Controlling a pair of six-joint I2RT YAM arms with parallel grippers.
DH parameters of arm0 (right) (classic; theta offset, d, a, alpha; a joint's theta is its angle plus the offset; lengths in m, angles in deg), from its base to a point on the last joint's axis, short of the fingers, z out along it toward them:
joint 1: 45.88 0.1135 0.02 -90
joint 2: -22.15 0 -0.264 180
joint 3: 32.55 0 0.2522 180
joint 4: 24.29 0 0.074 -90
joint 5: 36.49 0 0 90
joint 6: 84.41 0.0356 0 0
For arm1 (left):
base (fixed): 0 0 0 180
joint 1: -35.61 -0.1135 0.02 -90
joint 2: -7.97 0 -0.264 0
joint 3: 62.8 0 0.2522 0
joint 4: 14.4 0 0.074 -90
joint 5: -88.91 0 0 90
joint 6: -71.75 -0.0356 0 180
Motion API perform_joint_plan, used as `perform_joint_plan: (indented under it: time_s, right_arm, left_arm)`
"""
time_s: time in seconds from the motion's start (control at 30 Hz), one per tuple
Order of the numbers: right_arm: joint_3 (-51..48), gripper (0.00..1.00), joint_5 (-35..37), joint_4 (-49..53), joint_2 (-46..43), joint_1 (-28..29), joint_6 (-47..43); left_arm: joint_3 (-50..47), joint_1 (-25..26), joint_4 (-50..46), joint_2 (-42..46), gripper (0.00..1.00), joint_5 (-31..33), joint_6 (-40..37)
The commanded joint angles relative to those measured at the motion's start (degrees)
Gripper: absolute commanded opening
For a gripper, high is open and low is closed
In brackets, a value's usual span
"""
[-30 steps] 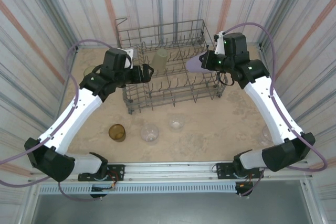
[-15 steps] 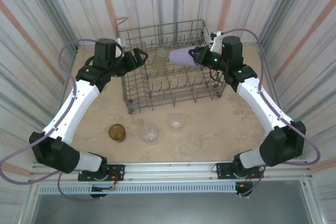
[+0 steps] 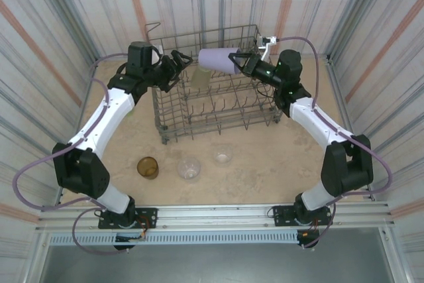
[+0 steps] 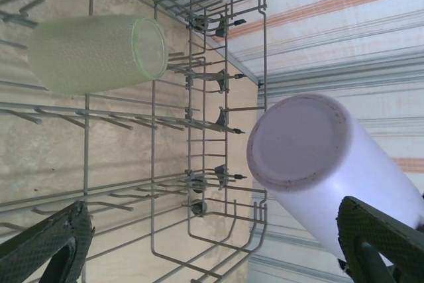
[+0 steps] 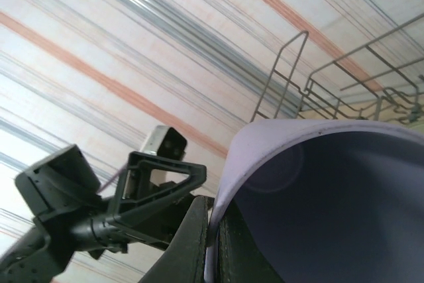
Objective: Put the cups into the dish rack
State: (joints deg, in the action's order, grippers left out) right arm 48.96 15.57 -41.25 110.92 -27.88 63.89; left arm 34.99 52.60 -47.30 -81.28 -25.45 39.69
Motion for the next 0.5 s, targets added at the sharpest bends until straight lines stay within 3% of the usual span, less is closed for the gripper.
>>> perform_joint_plan:
  time_s: [0.0,0.47]
  right_arm:
    - [-1.7,0.00,-2.6,-13.6,2.4,-0.4,7.4]
    - [-3.7,0.00,-6.4,-27.4,7.4,-0.4,16.0]
  left_arm:
    - [2.0,-0.6,3.9,-0.3,0.99,-1.9,5.3]
    - [2.0,-1.6,11.8,-2.9,0.99,-7.3,14.2]
